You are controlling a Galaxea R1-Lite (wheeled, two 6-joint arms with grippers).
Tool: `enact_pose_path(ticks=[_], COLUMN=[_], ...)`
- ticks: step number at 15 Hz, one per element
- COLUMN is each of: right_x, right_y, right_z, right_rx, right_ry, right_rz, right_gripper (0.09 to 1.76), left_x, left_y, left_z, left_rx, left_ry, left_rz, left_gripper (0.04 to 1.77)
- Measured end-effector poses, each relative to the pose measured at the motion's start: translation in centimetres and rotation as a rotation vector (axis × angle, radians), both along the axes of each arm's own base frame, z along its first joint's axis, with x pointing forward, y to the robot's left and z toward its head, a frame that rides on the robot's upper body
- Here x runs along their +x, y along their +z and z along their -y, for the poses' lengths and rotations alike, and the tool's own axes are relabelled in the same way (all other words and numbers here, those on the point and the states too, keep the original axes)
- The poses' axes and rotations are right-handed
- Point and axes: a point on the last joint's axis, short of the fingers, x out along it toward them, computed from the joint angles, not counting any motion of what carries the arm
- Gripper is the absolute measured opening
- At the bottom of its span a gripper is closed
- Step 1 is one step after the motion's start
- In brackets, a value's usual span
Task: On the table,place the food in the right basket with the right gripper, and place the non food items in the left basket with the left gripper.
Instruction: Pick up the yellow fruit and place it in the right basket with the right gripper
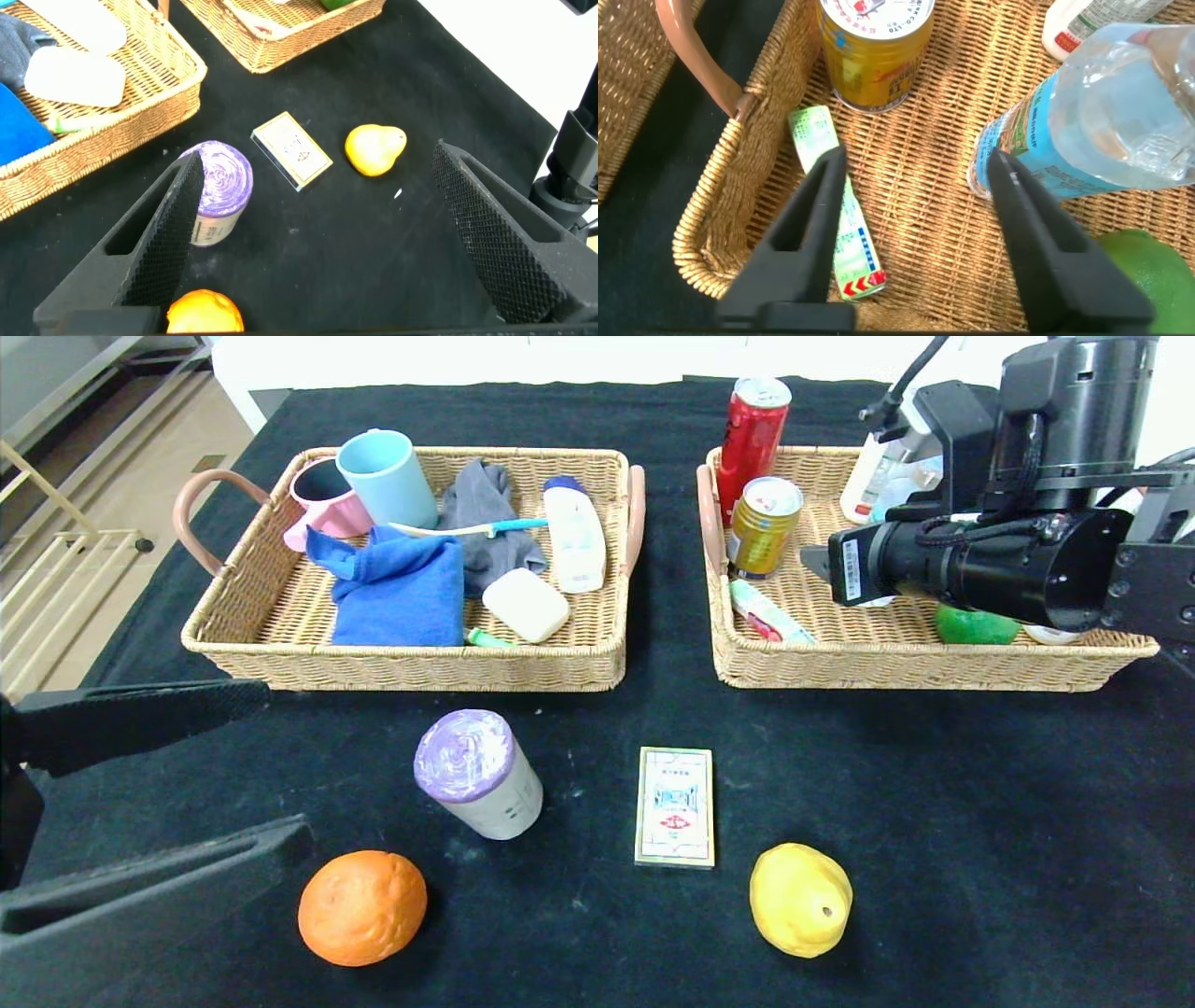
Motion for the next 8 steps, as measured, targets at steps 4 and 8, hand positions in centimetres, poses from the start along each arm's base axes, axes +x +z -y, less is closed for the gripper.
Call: enact_pose_path(ticks=[4, 8], right_x=[-0.09, -0.91], right_y=[-0.11, -0.24], right_z=[-0.05, -0.24], right_rx=[-0.007, -0.023], right_ry=[0.003, 0.008], right_rz=[-0.009, -0.048], right_gripper=[1.37, 1.5], left_x=[0.01, 0.01], left_y=[-0.01, -0.03], left_z=[0.01, 0.01], left_rx=[0.0, 0.001], left_ry=[0.0, 0.0], left_rz=[-0.001, -0.001], left_gripper=[1.76, 1.76])
